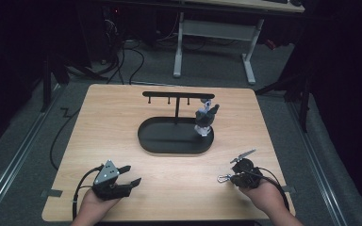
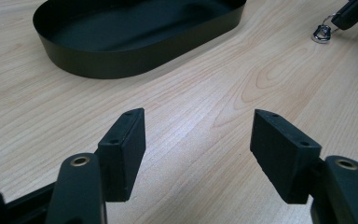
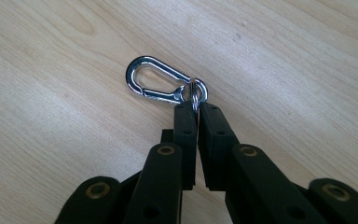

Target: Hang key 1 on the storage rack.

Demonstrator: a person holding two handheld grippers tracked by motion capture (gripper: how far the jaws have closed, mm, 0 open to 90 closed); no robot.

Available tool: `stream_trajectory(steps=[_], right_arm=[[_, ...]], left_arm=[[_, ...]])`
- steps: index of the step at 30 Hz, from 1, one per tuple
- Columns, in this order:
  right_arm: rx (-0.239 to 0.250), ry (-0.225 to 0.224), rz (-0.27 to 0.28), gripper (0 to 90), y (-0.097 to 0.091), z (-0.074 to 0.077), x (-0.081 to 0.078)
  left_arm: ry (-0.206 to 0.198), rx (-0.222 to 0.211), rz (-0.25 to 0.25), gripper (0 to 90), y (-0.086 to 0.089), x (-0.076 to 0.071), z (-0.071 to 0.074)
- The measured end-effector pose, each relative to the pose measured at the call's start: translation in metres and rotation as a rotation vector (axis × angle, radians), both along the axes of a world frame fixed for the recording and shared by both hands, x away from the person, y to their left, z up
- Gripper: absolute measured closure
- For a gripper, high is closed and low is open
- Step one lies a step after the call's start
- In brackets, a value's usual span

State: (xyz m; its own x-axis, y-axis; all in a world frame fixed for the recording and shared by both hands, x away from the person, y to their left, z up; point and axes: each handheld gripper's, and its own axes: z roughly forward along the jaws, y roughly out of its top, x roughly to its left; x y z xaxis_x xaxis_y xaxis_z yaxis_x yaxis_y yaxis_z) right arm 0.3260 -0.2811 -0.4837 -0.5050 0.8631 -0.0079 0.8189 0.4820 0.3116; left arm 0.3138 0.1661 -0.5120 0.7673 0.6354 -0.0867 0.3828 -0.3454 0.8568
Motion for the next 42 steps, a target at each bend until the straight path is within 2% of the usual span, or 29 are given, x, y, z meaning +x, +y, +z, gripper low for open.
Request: stream_trajectory(steps=[13,18,20,27,30,35,42], right_arm=[[0.032,0.006,0.015,89.0,-0.004,0.002,0.002],[0.039,0.0,0.033,89.1,-0.003,0.015,0.002],[0.025,-0.005,0.047,89.1,-0.002,0.02,0.002],[0.039,-0.014,0.079,89.1,0.003,0.041,0.002],[0.048,-0.02,0.075,89.1,0.004,0.05,0.002],[0.04,-0.026,0.085,89.1,0.003,0.058,0.003],[0.044,-0.009,0.068,89.1,0.005,0.065,0.007]], left_arm=[[0.0,0.002,0.0,36.4,0.0,0.0,0.0],[0.0,0.0,-0.006,36.4,-0.001,0.0,-0.001],[-0.003,0.0,-0.007,36.3,-0.001,0.0,-0.001],[-0.003,0.001,-0.01,36.3,-0.002,0.0,-0.001],[-0.008,-0.001,-0.013,36.3,-0.002,-0.001,-0.001],[-0.018,-0.009,-0.017,36.2,-0.001,-0.001,-0.001],[-0.023,-0.015,-0.017,36.0,0.0,0.0,-0.001]])
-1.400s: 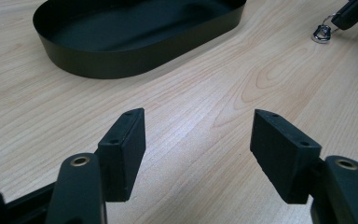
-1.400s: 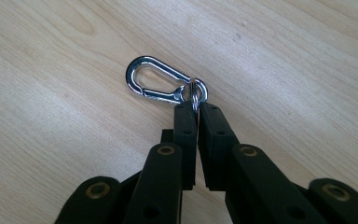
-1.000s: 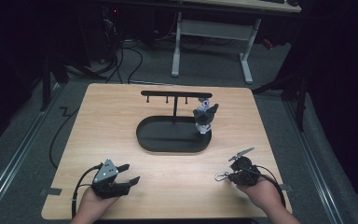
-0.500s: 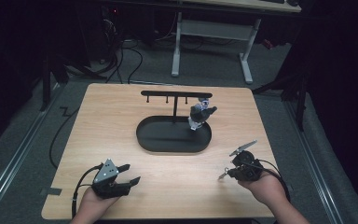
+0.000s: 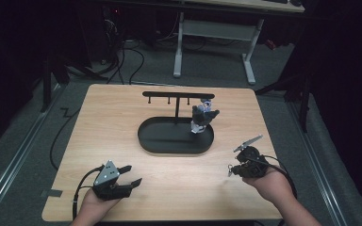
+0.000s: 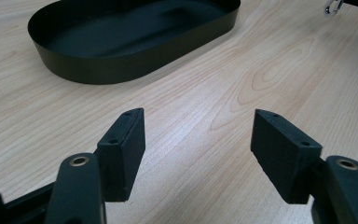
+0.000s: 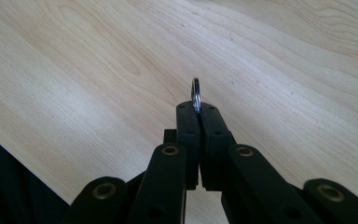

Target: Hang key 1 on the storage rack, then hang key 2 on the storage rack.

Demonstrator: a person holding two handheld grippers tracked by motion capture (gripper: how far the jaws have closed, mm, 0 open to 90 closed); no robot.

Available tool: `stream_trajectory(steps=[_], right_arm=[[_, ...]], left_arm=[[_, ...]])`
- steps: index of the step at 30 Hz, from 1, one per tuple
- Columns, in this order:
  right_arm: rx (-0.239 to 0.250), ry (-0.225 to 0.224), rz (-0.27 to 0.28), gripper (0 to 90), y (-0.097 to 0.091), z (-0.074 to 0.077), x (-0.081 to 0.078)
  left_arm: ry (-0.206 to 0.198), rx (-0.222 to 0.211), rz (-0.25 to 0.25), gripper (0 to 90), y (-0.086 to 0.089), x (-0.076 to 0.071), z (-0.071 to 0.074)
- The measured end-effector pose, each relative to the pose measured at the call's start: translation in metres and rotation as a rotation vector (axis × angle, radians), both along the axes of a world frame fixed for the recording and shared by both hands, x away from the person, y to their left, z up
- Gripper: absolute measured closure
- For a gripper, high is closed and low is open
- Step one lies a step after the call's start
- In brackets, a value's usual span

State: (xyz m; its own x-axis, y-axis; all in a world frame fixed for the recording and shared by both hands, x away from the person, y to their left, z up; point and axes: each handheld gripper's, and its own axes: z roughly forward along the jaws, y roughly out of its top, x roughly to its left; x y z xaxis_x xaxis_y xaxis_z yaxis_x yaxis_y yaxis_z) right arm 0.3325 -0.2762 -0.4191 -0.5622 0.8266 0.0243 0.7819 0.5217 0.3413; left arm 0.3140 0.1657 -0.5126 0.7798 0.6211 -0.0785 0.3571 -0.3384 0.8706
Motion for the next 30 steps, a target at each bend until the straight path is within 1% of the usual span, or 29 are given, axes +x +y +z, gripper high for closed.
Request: stream_trajectory(steps=[3,6,8,13,16,20,24,29,30], right_arm=[[-0.003,0.0,0.01,89.1,0.001,0.003,0.003],[-0.005,0.0,0.015,89.0,0.004,0.006,0.004],[-0.004,-0.002,0.019,89.0,0.005,0.008,0.005],[-0.011,0.001,0.013,89.1,0.004,0.011,0.006],[-0.006,0.002,0.014,89.1,0.002,0.011,0.008],[0.003,0.002,0.021,89.1,0.005,0.013,0.01],[-0.004,0.005,0.032,89.1,0.01,0.016,0.016],[0.003,-0.011,0.048,89.1,0.019,0.023,0.025],[-0.001,-0.017,0.059,89.1,0.02,0.024,0.027]], left_arm=[[0.0,-0.008,-0.001,36.0,-0.001,0.001,0.0],[0.002,-0.002,-0.004,36.0,-0.002,0.001,-0.001],[0.001,-0.008,-0.002,36.0,-0.002,0.002,0.0],[0.003,0.003,-0.005,35.9,-0.003,0.002,-0.001],[0.002,-0.006,-0.005,35.9,-0.004,0.002,0.0],[0.003,0.004,-0.008,35.9,-0.004,0.002,-0.002],[0.004,0.004,-0.004,35.9,-0.003,0.001,-0.002],[0.004,0.0,0.005,35.9,0.0,-0.001,-0.001],[0.001,0.004,0.005,35.9,0.0,-0.001,0.0]])
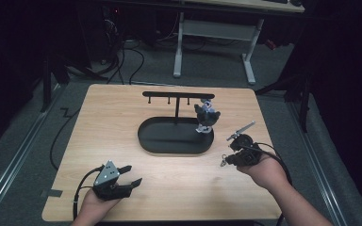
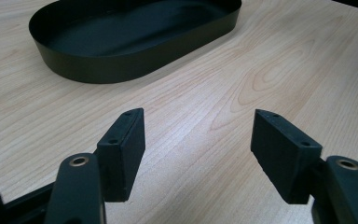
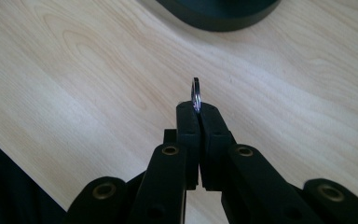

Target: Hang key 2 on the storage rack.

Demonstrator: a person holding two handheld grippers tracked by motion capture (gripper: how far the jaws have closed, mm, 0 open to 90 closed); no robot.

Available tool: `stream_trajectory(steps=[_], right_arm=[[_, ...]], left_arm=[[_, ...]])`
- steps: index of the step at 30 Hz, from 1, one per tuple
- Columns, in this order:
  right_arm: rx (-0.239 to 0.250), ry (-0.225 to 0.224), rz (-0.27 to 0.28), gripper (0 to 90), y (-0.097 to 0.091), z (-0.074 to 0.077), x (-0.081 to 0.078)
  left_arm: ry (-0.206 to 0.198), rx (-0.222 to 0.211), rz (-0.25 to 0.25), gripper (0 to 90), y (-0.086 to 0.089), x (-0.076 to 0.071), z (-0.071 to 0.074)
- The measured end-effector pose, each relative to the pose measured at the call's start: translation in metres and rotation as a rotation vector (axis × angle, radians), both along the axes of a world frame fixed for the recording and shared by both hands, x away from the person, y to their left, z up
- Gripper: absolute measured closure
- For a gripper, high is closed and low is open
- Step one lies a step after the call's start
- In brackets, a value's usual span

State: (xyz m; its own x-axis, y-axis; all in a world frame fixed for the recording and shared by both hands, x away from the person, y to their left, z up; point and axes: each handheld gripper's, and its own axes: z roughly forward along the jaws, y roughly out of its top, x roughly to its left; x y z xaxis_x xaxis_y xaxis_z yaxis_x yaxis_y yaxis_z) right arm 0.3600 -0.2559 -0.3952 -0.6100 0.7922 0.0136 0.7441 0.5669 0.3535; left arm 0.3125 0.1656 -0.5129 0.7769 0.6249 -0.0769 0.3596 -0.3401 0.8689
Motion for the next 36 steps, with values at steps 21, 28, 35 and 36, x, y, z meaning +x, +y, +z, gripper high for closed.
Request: stream_trajectory(steps=[21,28,35,36], right_arm=[[-0.001,-0.009,0.066,89.1,0.046,0.029,0.04],[0.003,-0.016,0.09,89.1,0.06,0.041,0.056],[0.008,-0.03,0.107,89.1,0.071,0.052,0.076],[0.011,-0.027,0.1,89.1,0.073,0.053,0.077]], left_arm=[[-0.017,0.012,0.059,35.8,0.024,-0.018,0.002],[-0.013,0.003,0.114,35.8,0.041,-0.028,0.002],[-0.012,0.004,0.163,35.8,0.055,-0.038,0.001],[-0.011,0.0,0.172,35.8,0.057,-0.04,0.001]])
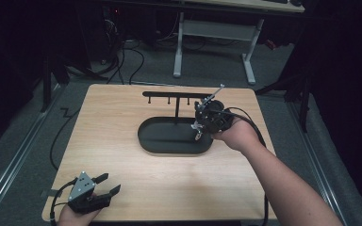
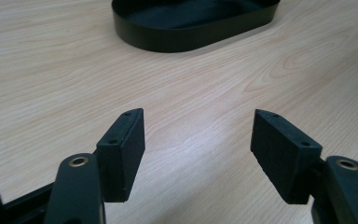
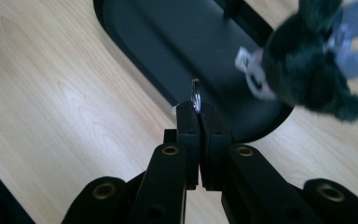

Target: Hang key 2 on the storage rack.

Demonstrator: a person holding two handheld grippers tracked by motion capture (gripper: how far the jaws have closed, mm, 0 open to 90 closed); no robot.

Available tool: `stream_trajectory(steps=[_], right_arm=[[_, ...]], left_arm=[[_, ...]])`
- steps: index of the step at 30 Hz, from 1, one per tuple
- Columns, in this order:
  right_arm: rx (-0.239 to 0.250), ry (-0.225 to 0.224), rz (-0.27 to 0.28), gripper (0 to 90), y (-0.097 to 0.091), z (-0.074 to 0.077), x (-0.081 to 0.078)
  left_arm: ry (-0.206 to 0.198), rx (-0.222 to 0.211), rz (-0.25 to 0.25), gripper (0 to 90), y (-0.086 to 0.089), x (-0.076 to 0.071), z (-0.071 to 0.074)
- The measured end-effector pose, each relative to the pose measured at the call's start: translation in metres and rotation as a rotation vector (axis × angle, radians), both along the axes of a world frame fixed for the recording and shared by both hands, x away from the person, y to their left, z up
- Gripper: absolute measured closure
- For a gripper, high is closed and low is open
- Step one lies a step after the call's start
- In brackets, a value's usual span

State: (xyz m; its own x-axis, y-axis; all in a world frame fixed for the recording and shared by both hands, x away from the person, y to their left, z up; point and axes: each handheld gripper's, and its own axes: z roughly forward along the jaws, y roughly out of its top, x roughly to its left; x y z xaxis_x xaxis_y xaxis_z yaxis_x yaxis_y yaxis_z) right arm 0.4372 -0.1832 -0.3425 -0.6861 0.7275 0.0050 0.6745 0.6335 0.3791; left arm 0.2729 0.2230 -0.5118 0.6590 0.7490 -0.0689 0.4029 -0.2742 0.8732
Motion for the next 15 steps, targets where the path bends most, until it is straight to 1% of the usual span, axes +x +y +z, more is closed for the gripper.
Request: stream_trajectory(steps=[1,5,6,7,10,11,13,15], right_arm=[[-0.003,-0.002,0.005,89.1,0.003,0.001,0.007],[-0.002,0.007,-0.004,89.1,0.006,0.002,0.014],[-0.005,-0.002,0.007,89.1,0.007,0.003,0.017],[0.003,-0.003,0.009,89.1,0.01,0.004,0.022],[0.005,-0.004,0.011,89.1,0.013,0.006,0.026],[0.005,0.001,0.002,89.1,0.015,0.007,0.027],[0.005,-0.005,0.011,89.1,0.017,0.009,0.032],[0.01,-0.006,0.001,89.1,0.019,0.012,0.036]], left_arm=[[0.002,-0.001,0.01,35.8,0.004,-0.002,0.0],[0.006,0.002,0.021,35.7,0.008,-0.005,-0.001],[0.008,0.002,0.024,35.7,0.008,-0.005,-0.001],[0.013,0.006,0.025,35.6,0.01,-0.006,-0.002],[0.016,0.01,0.026,35.2,0.011,-0.007,-0.002],[0.015,0.012,0.028,35.1,0.011,-0.007,-0.003],[0.018,0.012,0.029,35.1,0.012,-0.007,-0.003],[0.015,0.008,0.033,35.1,0.012,-0.008,-0.002]])
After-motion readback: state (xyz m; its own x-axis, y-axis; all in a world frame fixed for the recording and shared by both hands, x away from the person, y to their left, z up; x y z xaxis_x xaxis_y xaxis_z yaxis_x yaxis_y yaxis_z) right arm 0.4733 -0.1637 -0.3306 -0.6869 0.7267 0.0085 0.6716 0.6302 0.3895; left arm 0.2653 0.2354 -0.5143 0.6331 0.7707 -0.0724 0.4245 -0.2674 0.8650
